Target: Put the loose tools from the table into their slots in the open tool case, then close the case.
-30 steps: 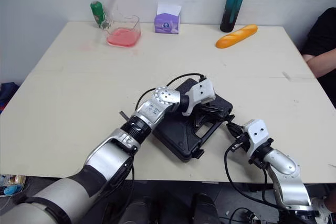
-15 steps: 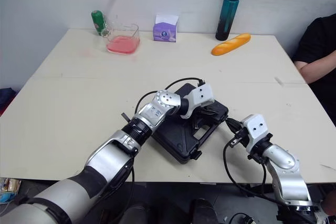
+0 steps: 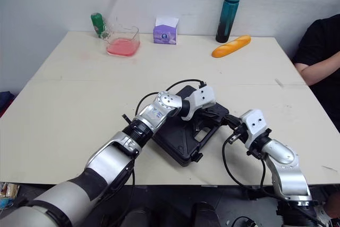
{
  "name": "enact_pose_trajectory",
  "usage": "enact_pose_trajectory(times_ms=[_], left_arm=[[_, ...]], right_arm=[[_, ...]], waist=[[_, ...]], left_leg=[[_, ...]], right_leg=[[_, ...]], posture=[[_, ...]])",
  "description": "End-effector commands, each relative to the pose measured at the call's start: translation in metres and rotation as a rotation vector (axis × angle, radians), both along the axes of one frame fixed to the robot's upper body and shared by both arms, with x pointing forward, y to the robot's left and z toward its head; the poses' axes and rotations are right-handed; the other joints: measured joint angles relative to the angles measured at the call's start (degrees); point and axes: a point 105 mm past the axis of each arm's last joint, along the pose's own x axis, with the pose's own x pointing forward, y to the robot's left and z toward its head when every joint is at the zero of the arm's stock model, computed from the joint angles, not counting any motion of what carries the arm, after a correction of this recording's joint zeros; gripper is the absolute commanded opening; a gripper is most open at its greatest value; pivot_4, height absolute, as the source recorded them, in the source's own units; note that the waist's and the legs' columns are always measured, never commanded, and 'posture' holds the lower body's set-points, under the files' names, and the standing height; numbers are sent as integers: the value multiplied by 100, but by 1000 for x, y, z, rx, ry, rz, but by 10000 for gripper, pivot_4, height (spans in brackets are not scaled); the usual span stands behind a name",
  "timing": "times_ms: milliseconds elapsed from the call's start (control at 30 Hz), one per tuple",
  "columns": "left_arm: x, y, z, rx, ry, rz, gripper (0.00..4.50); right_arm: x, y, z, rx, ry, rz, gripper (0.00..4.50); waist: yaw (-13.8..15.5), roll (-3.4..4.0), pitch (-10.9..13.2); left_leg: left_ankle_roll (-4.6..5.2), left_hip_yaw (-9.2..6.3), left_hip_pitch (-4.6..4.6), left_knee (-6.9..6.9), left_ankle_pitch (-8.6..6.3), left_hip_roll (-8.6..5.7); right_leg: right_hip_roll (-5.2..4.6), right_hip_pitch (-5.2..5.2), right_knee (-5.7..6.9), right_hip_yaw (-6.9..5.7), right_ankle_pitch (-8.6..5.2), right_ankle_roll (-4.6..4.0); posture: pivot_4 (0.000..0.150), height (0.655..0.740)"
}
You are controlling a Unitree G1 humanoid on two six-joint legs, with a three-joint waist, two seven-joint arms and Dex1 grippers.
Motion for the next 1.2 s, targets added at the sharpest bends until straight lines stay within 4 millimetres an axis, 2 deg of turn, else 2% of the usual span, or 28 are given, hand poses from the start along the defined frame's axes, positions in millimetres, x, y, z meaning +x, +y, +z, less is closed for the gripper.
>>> enact_pose_trajectory(times_ms=[33,133,233,467,667,833,1200], left_arm=[[-7,56,-98,343,217,150,356],[-7,57,-97,340,217,151,356],[-7,57,-96,338,211,154,356],[-6,58,-95,333,210,156,356],[-6,57,-94,330,210,153,356],[-6,57,-93,325,210,152,356],[-7,56,-94,318,212,153,356]], right_arm=[[0,2,11,8,-50,14,0],[-2,-2,16,28,-68,7,0],[-11,-22,16,11,-51,-28,0],[-18,-42,-1,-18,20,-87,0],[-18,-31,-18,4,66,-48,0],[-12,-20,-23,22,63,-23,0],[-3,1,-6,48,-6,49,0]], waist=[[-4,1,0],[-5,2,0],[1,7,2],[-13,15,8],[-10,31,19],[-10,45,30],[-10,49,41]], left_leg=[[-1,-3,0,0,0,0],[-2,-14,1,-2,-1,0],[-2,-22,0,-7,-2,0],[-8,-47,28,-21,-9,0],[-25,-52,43,-35,-24,1],[-26,-55,47,-35,-24,0],[-30,-62,50,-40,-27,1]], right_leg=[[-1,2,-2,-1,0,0],[-3,11,-9,-9,0,0],[-5,17,-21,-17,0,0],[-9,63,-52,-45,1,-2],[-10,75,-62,-48,-1,-7],[-12,72,-63,-50,-1,-6],[-14,69,-72,-54,-1,-6]], posture=[[1500,7400],[1500,7400],[1500,7400],[1500,7400],[1500,7400],[1500,7400],[1500,7400]])
